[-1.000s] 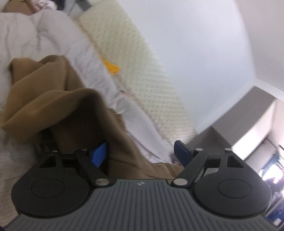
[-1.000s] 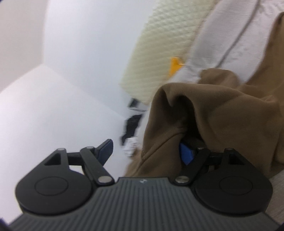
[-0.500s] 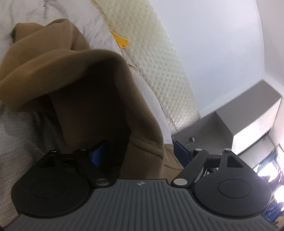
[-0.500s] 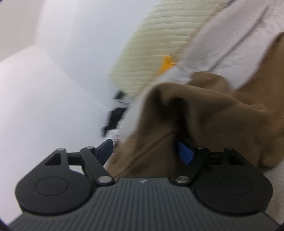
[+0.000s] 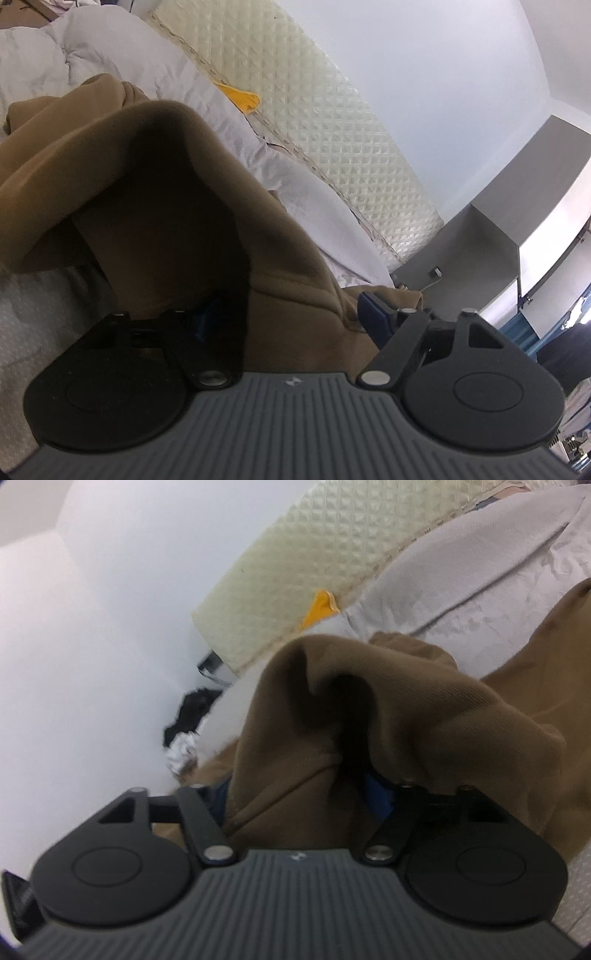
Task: Fold large clothes
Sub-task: 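Lift the hoodie with both tools and shake it out above the bed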
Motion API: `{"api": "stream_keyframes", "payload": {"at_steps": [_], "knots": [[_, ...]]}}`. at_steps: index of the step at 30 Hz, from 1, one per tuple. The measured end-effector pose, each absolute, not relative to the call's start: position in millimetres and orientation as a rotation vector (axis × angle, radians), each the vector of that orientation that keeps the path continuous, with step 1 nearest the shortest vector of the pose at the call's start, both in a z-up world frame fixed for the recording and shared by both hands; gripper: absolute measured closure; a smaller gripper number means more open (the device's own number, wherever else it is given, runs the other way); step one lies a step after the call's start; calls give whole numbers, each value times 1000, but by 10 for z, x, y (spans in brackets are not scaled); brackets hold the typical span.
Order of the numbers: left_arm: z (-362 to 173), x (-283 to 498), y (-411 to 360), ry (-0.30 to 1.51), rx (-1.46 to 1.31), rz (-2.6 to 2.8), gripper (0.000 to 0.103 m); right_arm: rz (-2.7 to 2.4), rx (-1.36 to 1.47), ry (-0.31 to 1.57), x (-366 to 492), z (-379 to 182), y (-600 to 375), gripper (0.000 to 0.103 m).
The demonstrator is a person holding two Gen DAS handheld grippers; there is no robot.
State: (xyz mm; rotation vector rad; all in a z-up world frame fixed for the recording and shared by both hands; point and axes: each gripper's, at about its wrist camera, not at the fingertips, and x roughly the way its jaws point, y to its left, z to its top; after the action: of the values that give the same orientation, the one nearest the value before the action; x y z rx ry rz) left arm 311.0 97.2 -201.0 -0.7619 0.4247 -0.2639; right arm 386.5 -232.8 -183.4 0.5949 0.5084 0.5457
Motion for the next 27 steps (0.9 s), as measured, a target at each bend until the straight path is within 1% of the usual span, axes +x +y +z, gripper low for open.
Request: {"api": "stream_keyframes", "payload": {"at_steps": [1, 2, 3, 4, 6, 7, 9, 15, 19, 22, 24, 27], "knots": [[-2000, 3165, 987, 430, -765, -282, 35, 543, 584, 517, 3871, -1847, -2312, 46], [-1990, 3228, 971, 432, -764, -293, 44, 543, 580, 519, 3855, -1845, -2299, 55], [-1967, 3273, 956, 428, -756, -288, 55, 547, 576, 520, 3831, -1844, -2297, 62], [-1938, 3290, 945, 416, -740, -274, 58, 557, 571, 514, 3820, -1832, -2286, 64], [-1897, 3291, 918, 401, -711, -246, 68, 575, 551, 489, 3783, -1807, -2272, 69], [-1883, 3280, 908, 397, -712, -244, 69, 575, 536, 473, 3746, -1783, -2269, 69], [-1822, 3185, 892, 370, -701, -240, 76, 570, 529, 442, 3662, -1725, -2264, 71], [-1499, 2800, 895, 265, -695, -229, 84, 586, 458, 297, 3190, -1450, -2252, 72], [-1306, 2540, 899, 185, -720, -237, 85, 606, 449, 214, 2944, -1245, -2249, 72], [-1100, 2322, 903, 160, -710, -244, 85, 605, 473, 171, 2782, -1089, -2249, 73], [-919, 2136, 925, 136, -697, -253, 85, 611, 502, 144, 2669, -992, -2272, 74], [-614, 2004, 998, 93, -684, -273, 85, 642, 456, 71, 2492, -740, -2227, 74]]}}
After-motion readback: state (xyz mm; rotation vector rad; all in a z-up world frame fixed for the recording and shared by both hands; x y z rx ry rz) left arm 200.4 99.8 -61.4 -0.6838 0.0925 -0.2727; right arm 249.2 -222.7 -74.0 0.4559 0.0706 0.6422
